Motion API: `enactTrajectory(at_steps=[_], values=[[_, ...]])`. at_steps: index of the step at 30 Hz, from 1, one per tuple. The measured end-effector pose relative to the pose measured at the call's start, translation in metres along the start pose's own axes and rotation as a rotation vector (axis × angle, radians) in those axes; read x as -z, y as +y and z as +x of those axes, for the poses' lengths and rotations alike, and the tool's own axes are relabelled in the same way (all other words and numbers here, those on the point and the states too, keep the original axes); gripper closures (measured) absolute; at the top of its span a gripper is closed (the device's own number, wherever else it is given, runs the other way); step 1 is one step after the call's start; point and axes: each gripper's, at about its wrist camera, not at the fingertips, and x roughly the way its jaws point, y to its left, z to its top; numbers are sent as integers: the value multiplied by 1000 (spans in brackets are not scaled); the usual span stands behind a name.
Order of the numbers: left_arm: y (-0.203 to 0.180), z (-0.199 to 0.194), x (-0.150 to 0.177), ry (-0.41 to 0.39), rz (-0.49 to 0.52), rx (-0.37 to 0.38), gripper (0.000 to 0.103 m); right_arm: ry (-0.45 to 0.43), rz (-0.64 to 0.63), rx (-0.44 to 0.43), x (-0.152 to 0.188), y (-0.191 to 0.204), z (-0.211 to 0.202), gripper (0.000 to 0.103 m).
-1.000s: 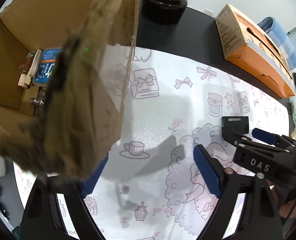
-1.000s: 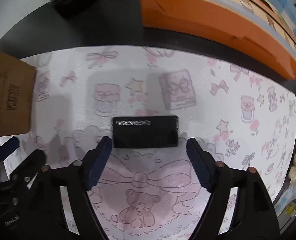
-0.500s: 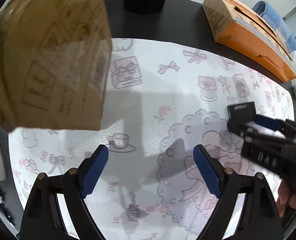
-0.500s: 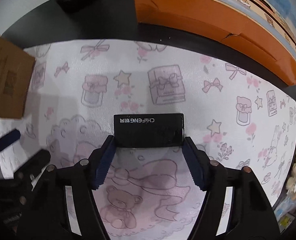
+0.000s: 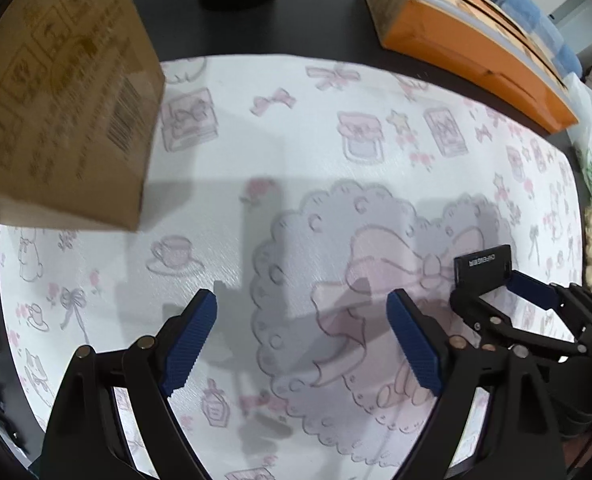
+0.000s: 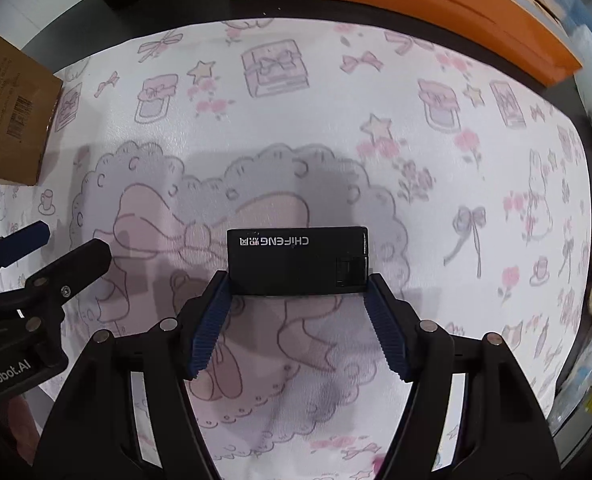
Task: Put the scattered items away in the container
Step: 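Grasp the black CHIFENG card reader with the right gripper, then carry the card reader over the cardboard box with the right gripper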
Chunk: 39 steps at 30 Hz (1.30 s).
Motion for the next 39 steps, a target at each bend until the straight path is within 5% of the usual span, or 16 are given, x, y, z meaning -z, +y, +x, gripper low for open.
enactTrajectory(at_steps=[12, 14, 17, 18, 22, 39], values=[[-3, -31, 21, -38, 25, 13, 17, -65, 10, -4, 30, 23, -59, 33], [11, -46, -7, -51, 27, 17, 17, -89, -1, 2, 34, 34, -76, 33], [30, -74, 0, -76, 30, 15, 17, -125, -17, 10, 38, 48, -101, 33], [35, -81, 0, -84, 30, 13, 17, -134, -19, 2, 15, 10, -97, 33], [50, -108, 3, -114, 17, 2, 17, -167, -33, 0, -25, 28, -93, 33], [169, -180, 17, -192, -116, -7, 17, -274, -175, -51, -34, 167, -150, 33]])
